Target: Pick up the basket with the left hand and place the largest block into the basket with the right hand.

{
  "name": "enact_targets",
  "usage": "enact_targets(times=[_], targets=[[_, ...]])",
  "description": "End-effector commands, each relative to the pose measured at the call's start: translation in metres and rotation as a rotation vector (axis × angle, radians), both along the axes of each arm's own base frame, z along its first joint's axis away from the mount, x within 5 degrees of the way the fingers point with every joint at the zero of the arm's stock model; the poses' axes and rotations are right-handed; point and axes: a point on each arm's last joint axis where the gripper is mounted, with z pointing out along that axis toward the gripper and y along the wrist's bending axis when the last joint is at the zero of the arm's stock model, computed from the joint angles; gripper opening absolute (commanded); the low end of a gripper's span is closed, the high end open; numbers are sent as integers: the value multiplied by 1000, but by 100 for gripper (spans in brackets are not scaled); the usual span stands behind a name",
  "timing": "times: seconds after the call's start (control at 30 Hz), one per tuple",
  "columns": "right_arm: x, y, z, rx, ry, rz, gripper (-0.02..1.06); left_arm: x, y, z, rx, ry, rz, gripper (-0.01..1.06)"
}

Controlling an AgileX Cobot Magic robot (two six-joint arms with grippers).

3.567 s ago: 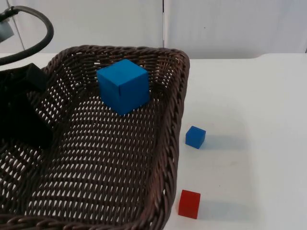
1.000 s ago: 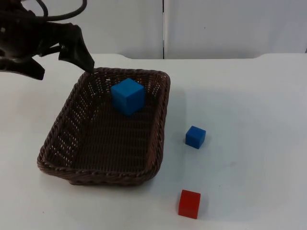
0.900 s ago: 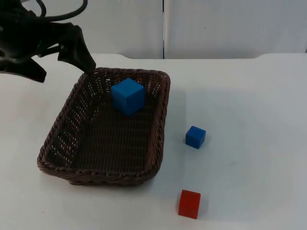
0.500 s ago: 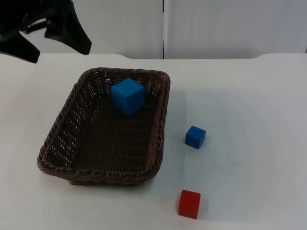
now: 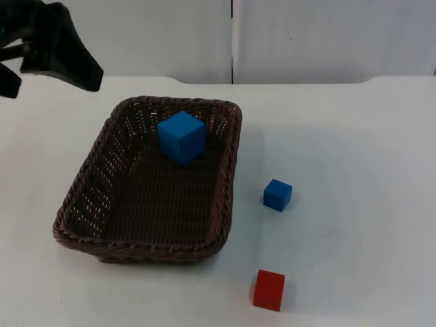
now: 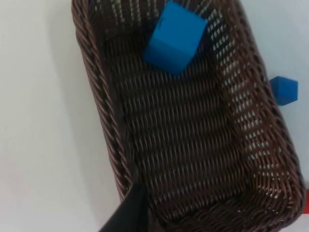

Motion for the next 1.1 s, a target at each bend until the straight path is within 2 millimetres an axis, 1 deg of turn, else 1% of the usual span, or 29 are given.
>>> enact_targets(times=[0.0,0.03,0.2,0.23,0.37,0.4,0.47,0.6,0.63,0.77,0.83,0.9,1.03,1.07], targets=[[-8,-6,-2,58,-12,6,78,-20,2,14,-4,-76,13,105],[-8,-6,-2,58,-12,6,78,-20,2,14,-4,-76,13,105],[-28,-30,-11,118,-20,-10,78,-56,4,37,-18,-192,9,105],[-28,-30,-11,118,-20,-10,78,-56,4,37,-18,-192,9,105],[-45,-51,-14,162,-43,-12,78,-84,6,49,-26,-272,6,105],[-45,-51,-14,162,-43,-12,78,-84,6,49,-26,-272,6,105],[-55,-62,-14,186,-59,-11,78,-98,6,57,-33,-309,-5,105],[-69,-80,-20,203,-71,-12,78,-123,6,70,-41,-378,-29,105],[-69,-80,-20,203,-71,-12,78,-123,6,70,-41,-378,-29,105],[-81,-93,-28,237,-81,-8,78,-143,7,80,-56,-439,-27,105],[-83,-95,-29,248,-85,-7,78,-147,7,82,-56,-451,-31,105],[-89,-101,-32,265,-85,-5,78,-156,7,85,-58,-474,-40,105],[-98,-113,-36,242,-64,-9,78,-172,7,88,-57,-494,-66,105],[-98,-113,-36,242,-64,-9,78,-172,7,88,-57,-494,-66,105]])
